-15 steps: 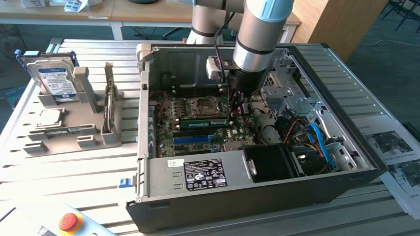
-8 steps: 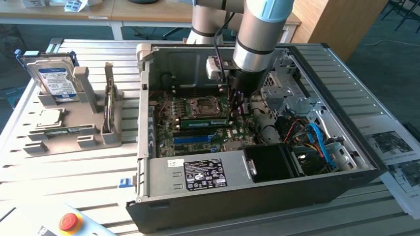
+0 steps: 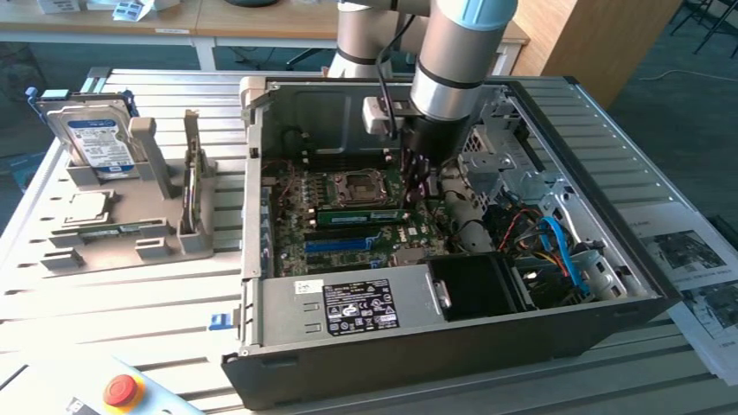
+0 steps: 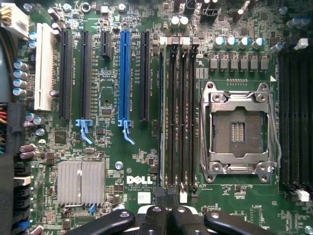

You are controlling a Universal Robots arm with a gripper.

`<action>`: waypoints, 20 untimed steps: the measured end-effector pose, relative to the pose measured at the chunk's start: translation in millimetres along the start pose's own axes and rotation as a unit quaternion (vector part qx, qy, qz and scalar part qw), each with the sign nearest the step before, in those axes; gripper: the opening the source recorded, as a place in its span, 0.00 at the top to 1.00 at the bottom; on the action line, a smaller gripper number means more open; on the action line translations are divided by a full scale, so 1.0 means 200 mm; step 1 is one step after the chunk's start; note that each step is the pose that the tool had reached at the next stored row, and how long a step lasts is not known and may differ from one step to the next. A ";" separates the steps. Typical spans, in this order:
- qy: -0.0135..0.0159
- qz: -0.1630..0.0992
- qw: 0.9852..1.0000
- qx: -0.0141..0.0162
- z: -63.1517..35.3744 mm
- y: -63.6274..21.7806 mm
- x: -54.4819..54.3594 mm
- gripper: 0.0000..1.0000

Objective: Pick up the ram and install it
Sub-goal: 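Press down the ram until it locks into place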

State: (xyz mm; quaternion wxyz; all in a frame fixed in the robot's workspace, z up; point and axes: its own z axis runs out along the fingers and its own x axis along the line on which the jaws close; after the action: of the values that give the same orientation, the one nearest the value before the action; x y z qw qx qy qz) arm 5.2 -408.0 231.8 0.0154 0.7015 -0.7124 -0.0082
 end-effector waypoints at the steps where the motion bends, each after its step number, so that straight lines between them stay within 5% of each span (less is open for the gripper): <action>1: 0.000 0.000 1.000 0.000 -0.008 0.000 0.00 0.90; 10: 0.000 0.000 1.000 0.000 -0.031 0.007 0.00 0.90; 20: 0.000 0.000 1.000 0.002 -0.025 0.187 0.00 0.90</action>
State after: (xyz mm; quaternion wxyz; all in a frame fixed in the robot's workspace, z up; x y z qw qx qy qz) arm -31.9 -407.9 238.0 0.0139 0.7016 -0.7124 -0.0067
